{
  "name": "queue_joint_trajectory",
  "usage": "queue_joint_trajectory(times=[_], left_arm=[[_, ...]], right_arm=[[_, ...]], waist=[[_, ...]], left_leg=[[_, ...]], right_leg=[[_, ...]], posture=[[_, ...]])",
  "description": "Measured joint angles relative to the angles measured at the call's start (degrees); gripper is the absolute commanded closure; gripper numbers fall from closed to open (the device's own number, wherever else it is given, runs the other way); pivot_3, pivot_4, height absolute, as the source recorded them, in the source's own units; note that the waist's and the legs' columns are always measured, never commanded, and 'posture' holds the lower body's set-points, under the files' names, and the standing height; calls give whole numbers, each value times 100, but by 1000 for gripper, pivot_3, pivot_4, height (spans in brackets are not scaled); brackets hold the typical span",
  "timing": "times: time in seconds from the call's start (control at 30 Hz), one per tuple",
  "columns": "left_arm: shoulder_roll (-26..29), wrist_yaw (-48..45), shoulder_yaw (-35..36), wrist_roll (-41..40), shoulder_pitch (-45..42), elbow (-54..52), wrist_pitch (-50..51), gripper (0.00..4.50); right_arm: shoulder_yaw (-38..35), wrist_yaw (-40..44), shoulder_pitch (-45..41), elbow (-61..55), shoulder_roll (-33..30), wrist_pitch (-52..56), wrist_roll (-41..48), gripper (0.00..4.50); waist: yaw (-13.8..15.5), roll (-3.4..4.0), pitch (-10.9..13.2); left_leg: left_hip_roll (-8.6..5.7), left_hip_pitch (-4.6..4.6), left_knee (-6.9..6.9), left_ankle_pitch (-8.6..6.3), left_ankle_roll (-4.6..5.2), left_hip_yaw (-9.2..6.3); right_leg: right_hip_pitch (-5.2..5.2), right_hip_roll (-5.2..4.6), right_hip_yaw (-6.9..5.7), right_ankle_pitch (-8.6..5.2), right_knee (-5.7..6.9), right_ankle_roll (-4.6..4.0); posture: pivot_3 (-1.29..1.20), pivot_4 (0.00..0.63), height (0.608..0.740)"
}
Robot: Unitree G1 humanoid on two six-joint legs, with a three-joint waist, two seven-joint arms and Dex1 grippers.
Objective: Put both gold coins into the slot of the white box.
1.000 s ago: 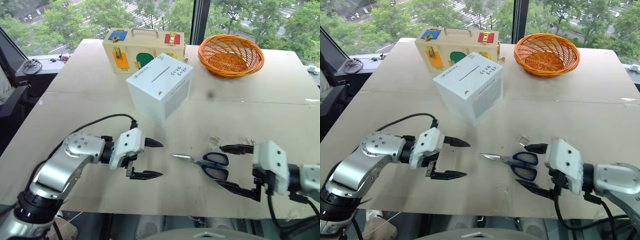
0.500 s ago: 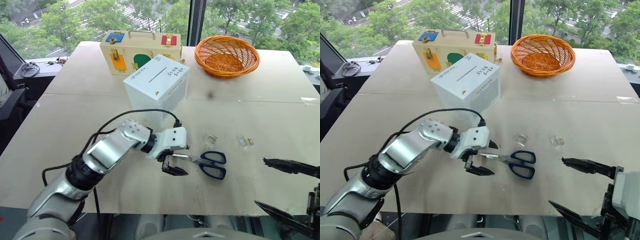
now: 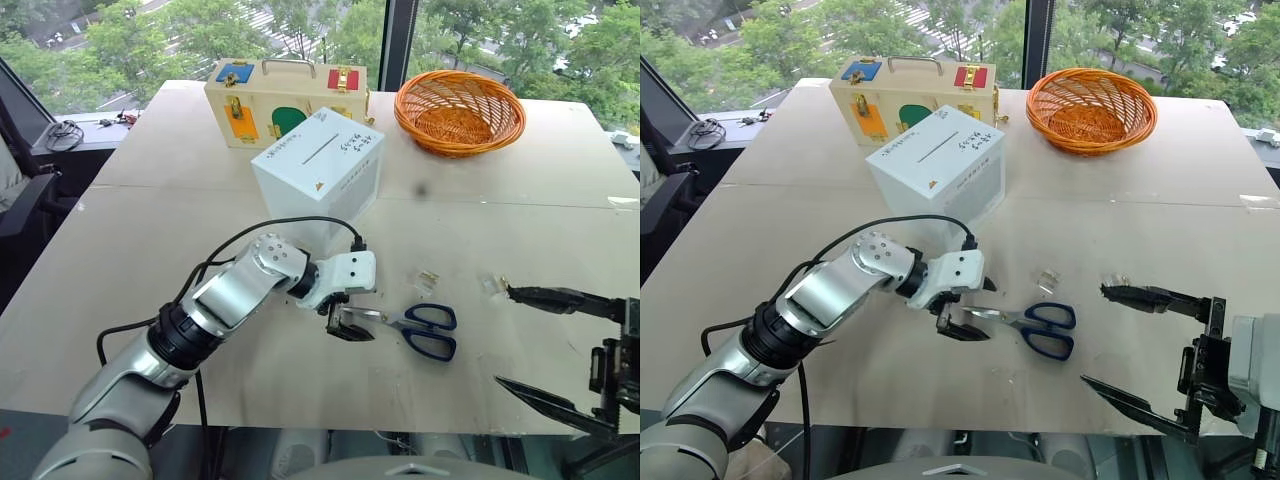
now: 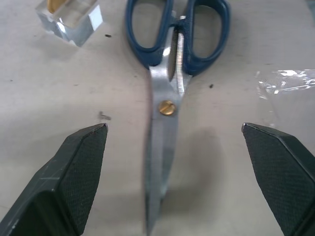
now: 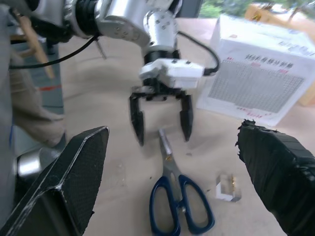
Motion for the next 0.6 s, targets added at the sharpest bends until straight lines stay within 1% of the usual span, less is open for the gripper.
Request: queue_joint_trajectory(times=[0.1,0.27,0.33,0.43,0.6], left_arm=[[-133,-3,-100,145,-75,151,-67,47],[-353,-90,-238,337,-93,435,-433,47],[-426,-134,-282,409,-98,575,-550,47],[-488,-183,-291,454,-115,641,-655,47],[-602,-251,-290,558,-159,800,-779,47]], right_arm=[[10,383,-294,261,-174,-15,-9,0],[132,908,-1165,1354,-542,41,-45,0],[274,988,-1578,1879,-693,124,-187,0],[319,1109,-1830,2362,-813,168,-367,0],[489,1743,-2336,3320,-1092,43,-796,0]], waist=[[6,-1,0],[-17,-1,0],[-20,0,0],[-6,1,1],[28,2,0]], left_leg=[[0,3,4,0,0,1],[0,7,7,1,1,1],[-1,5,7,1,1,1],[-1,3,5,1,1,0],[-4,4,9,1,1,4]], right_leg=[[1,4,1,0,2,1],[1,8,6,1,9,-1],[0,9,7,8,11,-12],[-1,10,6,13,12,-21],[0,10,10,9,13,-13]], posture=[[0,150,740],[0,150,740],[0,150,740],[0,150,740],[0,150,740]])
